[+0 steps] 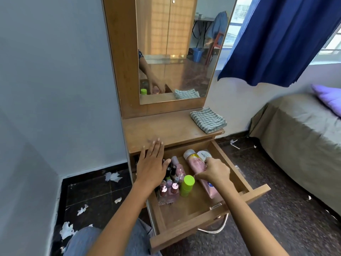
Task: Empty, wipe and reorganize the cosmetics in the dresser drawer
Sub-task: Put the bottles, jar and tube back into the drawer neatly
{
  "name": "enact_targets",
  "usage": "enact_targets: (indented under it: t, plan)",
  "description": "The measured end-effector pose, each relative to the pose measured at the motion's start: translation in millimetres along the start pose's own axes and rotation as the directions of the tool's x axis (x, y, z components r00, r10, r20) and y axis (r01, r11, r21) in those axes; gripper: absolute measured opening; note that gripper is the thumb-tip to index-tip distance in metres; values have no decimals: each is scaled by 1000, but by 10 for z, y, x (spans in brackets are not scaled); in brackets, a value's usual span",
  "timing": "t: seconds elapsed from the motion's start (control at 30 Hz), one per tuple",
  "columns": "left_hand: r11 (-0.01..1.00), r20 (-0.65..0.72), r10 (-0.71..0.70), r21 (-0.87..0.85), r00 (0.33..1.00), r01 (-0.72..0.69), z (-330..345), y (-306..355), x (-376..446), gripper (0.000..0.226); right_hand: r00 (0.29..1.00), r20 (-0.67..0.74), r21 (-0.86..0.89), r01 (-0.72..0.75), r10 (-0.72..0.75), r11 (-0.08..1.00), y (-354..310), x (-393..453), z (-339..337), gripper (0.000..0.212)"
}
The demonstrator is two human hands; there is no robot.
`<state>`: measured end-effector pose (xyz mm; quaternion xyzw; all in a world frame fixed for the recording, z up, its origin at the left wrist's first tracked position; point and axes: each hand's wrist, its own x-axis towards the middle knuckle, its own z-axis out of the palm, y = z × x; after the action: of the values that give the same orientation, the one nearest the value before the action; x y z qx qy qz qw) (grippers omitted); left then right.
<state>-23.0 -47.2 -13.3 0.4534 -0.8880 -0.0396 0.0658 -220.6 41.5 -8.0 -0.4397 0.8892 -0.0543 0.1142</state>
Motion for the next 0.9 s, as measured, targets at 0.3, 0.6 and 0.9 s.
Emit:
enact_targets:
  t: [0.3,0.6,0.9]
  plan:
    - [1000,-38,-8,-6,999,7,33,25,-16,64,999,-41,61,2,0,998,-53,-27,246,39]
    - [1000,-46,-17,-24,999,16,44,36,-20,64,999,-35,197,9,-2,980,92,-58,236,44]
    - [999,-46,-22,-30,999,21,61,31,-18,64,1000,-4,283,21,-21,959,210,-133,288,44]
